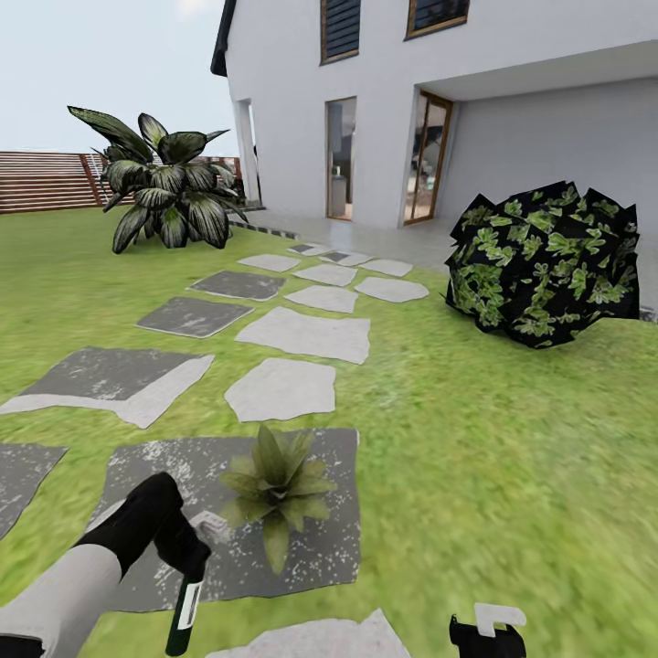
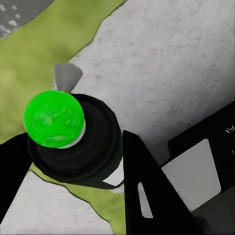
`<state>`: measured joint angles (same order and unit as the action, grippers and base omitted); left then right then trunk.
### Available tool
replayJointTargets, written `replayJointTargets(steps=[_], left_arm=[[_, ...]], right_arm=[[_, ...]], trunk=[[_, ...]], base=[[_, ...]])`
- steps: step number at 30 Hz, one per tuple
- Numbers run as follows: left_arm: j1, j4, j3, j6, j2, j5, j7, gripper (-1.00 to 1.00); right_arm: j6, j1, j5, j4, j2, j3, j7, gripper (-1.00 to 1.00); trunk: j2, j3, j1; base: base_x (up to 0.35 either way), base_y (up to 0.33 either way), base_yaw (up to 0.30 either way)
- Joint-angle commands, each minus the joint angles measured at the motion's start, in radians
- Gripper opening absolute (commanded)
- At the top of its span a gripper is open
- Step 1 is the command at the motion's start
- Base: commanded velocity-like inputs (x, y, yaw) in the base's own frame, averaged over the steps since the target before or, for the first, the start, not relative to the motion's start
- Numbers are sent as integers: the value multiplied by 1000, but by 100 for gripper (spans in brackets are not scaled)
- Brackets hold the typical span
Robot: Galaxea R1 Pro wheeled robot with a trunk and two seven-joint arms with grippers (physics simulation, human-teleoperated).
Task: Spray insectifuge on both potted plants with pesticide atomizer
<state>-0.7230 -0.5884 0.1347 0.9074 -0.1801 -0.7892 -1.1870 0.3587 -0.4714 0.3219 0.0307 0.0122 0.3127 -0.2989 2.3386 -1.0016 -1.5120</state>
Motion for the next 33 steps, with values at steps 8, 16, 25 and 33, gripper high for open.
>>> replayJointTargets(steps=[8, 16, 25, 33], left_arm=[[-2, -7, 4, 9, 15, -12, -13, -100], [-4, -33, 4, 24, 56, -14, -14, -100], [-2, -34, 3, 20, -27, -13, -22, -100], [-24, -37, 9, 25, -16, -10, -51, -100]], right_arm=[[3, -1, 11, -2, 0, 8, -3, 100], [3, -1, 10, -2, 0, 8, -3, 100], [5, 0, 10, -2, 0, 8, -3, 100], [5, 10, 12, -2, 0, 8, -2, 100]], trunk=[[0, -1, 0], [0, -1, 0], [0, 0, 0], [0, 1, 0]], base=[[160, 0, 0], [10, 0, 0], [-66, 0, -133], [-44, 12, -9]])
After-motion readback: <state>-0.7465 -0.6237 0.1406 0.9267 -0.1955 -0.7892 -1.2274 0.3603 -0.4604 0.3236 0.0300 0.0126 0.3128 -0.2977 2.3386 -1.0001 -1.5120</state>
